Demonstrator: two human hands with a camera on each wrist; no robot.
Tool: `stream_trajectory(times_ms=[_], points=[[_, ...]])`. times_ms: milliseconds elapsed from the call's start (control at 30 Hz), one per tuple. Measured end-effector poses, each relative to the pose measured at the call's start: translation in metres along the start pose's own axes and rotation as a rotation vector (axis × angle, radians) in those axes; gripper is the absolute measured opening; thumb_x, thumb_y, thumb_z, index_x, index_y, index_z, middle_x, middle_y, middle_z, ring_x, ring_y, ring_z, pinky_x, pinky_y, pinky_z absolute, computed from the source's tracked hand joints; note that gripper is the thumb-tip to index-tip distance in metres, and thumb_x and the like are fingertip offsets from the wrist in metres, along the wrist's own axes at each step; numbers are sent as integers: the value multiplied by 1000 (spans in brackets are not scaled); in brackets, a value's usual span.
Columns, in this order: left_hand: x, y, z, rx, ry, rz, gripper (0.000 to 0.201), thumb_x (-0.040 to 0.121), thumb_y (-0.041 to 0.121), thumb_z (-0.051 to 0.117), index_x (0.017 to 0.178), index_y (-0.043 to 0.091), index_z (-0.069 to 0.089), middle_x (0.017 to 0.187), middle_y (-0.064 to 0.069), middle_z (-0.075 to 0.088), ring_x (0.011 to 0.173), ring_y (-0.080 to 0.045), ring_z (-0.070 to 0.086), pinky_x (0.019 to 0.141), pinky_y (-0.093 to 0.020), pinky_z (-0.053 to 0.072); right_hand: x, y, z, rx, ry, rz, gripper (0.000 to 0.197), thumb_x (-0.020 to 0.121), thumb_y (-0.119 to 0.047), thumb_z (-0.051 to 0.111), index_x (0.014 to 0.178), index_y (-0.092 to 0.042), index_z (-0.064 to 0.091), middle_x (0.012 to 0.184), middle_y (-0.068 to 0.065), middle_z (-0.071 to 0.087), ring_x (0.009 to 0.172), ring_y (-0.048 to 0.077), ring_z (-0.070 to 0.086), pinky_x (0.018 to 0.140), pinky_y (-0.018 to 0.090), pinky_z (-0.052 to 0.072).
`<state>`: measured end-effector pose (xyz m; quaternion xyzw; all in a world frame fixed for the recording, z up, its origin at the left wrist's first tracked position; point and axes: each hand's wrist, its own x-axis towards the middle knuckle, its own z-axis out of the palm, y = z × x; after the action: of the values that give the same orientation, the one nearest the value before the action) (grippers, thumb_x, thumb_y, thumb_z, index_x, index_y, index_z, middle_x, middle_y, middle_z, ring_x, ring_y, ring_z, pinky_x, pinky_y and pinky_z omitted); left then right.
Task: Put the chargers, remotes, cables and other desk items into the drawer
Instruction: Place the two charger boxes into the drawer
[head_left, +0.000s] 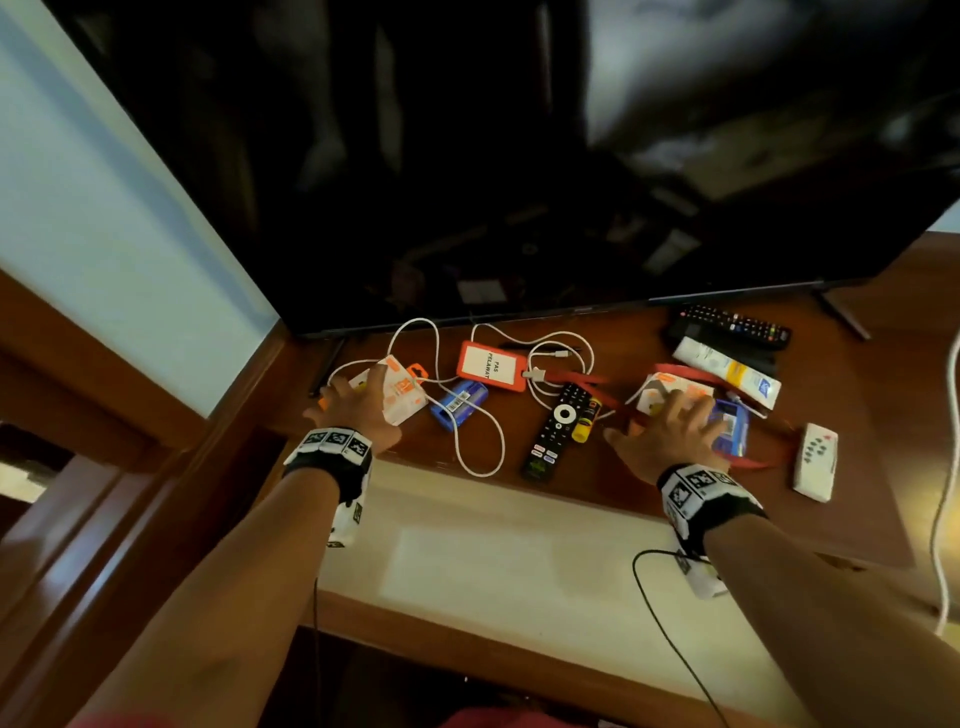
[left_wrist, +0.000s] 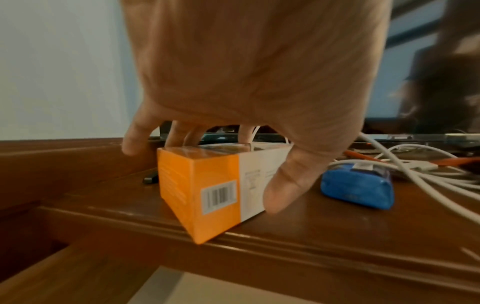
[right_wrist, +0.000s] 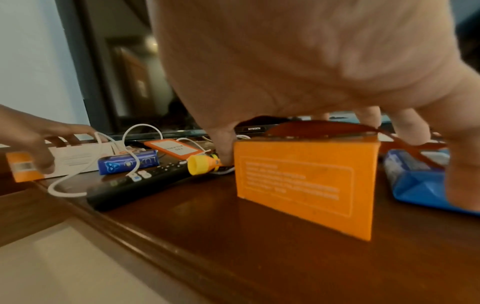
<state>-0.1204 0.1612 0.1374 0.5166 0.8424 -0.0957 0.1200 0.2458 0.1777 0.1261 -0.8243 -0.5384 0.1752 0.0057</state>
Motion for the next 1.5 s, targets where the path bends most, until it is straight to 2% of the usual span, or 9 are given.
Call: stream_trajectory(times_ms=[200, 467, 667, 800, 933, 1100, 1267, 1333, 1500], points=[[12, -16, -11, 10, -1, 175, 94, 73, 34, 77, 150, 40, 23, 147, -21, 38, 136, -44, 40, 108, -66, 36, -16, -9, 9, 136, 112, 73, 81, 83, -39, 69, 145, -14, 23, 165, 15, 8, 144, 46, 24, 97, 64, 41], [7, -36, -51, 63, 82, 309, 83, 71, 68, 59, 143, 29, 44, 147, -17, 47, 136, -40, 43, 109, -59, 32, -34, -23, -38, 70, 371, 60, 90, 78, -51, 71, 146, -15, 26, 163, 18, 13, 136, 49, 37, 99, 62, 42], [-14, -63, -89, 12, 110, 381, 79, 65, 86, 42, 122, 34, 60, 123, -6, 64, 112, -31, 61, 96, -48, 50, -74, -37, -89, -12, 481, -18, 85, 76, -55, 68, 142, -12, 36, 153, 20, 34, 131, 48, 41, 101, 65, 36], [-43, -90, -112, 73, -32, 480, 59, 83, 79, 47, 119, 34, 63, 117, 3, 63, 109, -25, 60, 93, -41, 47, -116, -59, -106, -97, 525, -108, 64, 79, -55, 54, 128, -13, 54, 132, 20, 54, 123, 45, 47, 98, 61, 37], [-52, -114, -99, -82, -260, 453, 68, 65, 85, 44, 103, 37, 73, 101, 8, 73, 92, -17, 67, 90, -42, 54, -155, -86, -106, -47, 580, -208, 54, 81, -53, 48, 116, -12, 58, 120, 20, 59, 114, 45, 53, 93, 60, 40], [-50, -120, -25, 116, -438, 436, 63, 72, 74, 48, 102, 23, 69, 100, -1, 71, 92, -18, 67, 89, -37, 54, -200, -122, -83, 97, 370, -379, 49, 84, -59, 45, 109, -18, 54, 104, 8, 61, 95, 34, 60, 76, 43, 47], [-37, -127, 44, 65, -530, 319, 77, 91, 60, 48, 157, 24, 30, 156, -9, 44, 137, -37, 46, 111, -47, 42, -228, -157, -23, 79, -78, -488, 31, 86, -58, 54, 94, -28, 52, 85, -5, 60, 76, 19, 61, 75, 36, 54], [-32, -128, 60, 29, -474, 260, 87, 91, 60, 49, 162, 27, 13, 162, -14, 34, 139, -40, 44, 110, -47, 44, -226, -164, 16, 41, -153, -512, 32, 84, -55, 56, 94, -25, 53, 92, -1, 62, 83, 24, 64, 75, 39, 56], [-21, -125, 96, -6, -391, 232, 88, 89, 56, 48, 160, 26, 6, 165, -26, 7, 137, -45, 45, 98, -41, 50, -214, -173, 109, -99, -176, -612, 68, 82, -50, 63, 136, -18, 39, 131, 11, 48, 121, 36, 50, 87, 51, 55]])
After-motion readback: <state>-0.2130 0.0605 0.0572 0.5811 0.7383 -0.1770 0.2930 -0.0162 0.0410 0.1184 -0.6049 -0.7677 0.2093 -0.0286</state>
